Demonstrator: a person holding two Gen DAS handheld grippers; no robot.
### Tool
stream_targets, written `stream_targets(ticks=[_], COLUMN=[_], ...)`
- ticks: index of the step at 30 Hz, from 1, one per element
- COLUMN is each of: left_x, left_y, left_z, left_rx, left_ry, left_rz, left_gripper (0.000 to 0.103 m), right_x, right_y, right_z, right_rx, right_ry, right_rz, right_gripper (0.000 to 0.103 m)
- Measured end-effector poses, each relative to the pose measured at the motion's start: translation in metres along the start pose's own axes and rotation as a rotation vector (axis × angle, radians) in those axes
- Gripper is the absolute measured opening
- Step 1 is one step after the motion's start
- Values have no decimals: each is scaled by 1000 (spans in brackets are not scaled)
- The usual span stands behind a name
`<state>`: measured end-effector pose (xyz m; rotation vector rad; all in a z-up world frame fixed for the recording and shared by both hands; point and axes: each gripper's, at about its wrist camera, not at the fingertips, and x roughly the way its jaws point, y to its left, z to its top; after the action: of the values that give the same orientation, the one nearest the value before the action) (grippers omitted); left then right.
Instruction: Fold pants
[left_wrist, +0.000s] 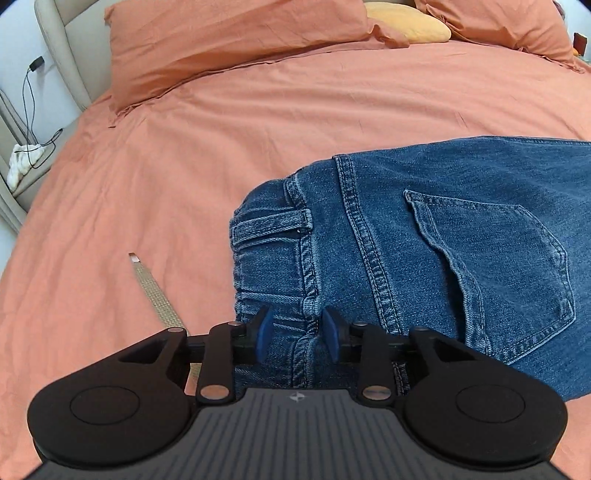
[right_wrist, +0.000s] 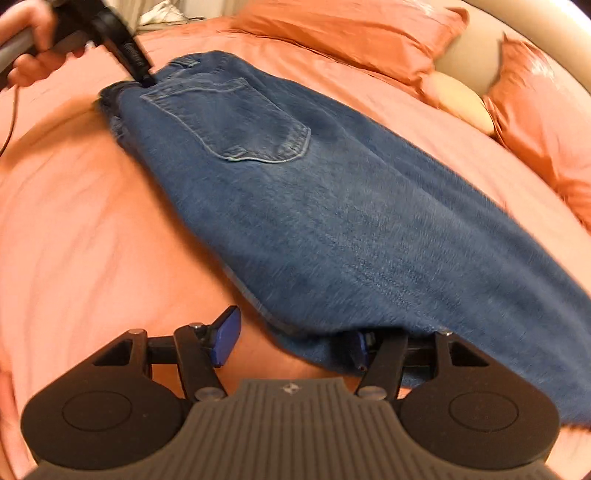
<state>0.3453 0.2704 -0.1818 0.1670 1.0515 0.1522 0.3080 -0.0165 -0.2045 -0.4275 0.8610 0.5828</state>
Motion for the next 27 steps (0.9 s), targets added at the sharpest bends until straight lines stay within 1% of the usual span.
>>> stream_targets(ticks=[1, 2, 3, 6, 8, 11, 13, 14, 16, 18, 19, 20, 23, 24, 25, 27], left_x=[1, 3, 4, 9, 10, 13, 12, 11, 9, 4, -1, -5, -25, -32, -40, -56], left_y=[0, 2, 3, 3, 1, -2, -4, -5, -8, -13, -15, -18, -28, -31, -36, -45], left_z=[0, 1, 1, 2, 0, 2, 4, 5, 8, 10, 11, 12, 17, 20, 22, 29], left_rx=[1, 1, 1, 6, 13, 22, 24, 26, 27, 30, 33, 39, 53, 56, 59, 59], left_ry=[1, 3, 4, 9, 11, 18, 30, 36, 45, 48, 47, 43, 9, -4, -19, -40], left_rz=[-4, -8, -10, -16, -17, -5, 9, 20, 56, 96, 111, 128, 177, 189, 195, 185], left_gripper=[38, 38, 38, 37, 38, 38, 38, 39, 48, 50, 50, 50, 51, 54, 56, 57], right_x=[-2, -6, -13, -44, -53, -40, -33, -34, -37, -41, -45, -45, -67, -76, -86, -103], right_y=[-1, -1, 1, 3, 0, 9, 8, 7, 1, -4, -7, -8, -26, -37, -51, -83], right_z=[1, 4, 7, 13, 7, -8, -17, -18, -15, -16, -18, -20, -39, -43, -47, -58], right_rx=[25, 38, 36, 20, 44, 46, 84, 104, 141, 167, 182, 198, 249, 276, 312, 389], right_ry=[-3, -12, -29, -73, -47, 27, 45, 42, 50, 66, 86, 111, 95, 81, 69, 48], right_rz=[3, 14, 16, 26, 43, 45, 47, 51, 63, 78, 90, 102, 92, 86, 78, 49], right_gripper=[53, 28, 16, 8, 7, 5, 5, 5, 5, 3, 0, 0, 0, 0, 0, 0])
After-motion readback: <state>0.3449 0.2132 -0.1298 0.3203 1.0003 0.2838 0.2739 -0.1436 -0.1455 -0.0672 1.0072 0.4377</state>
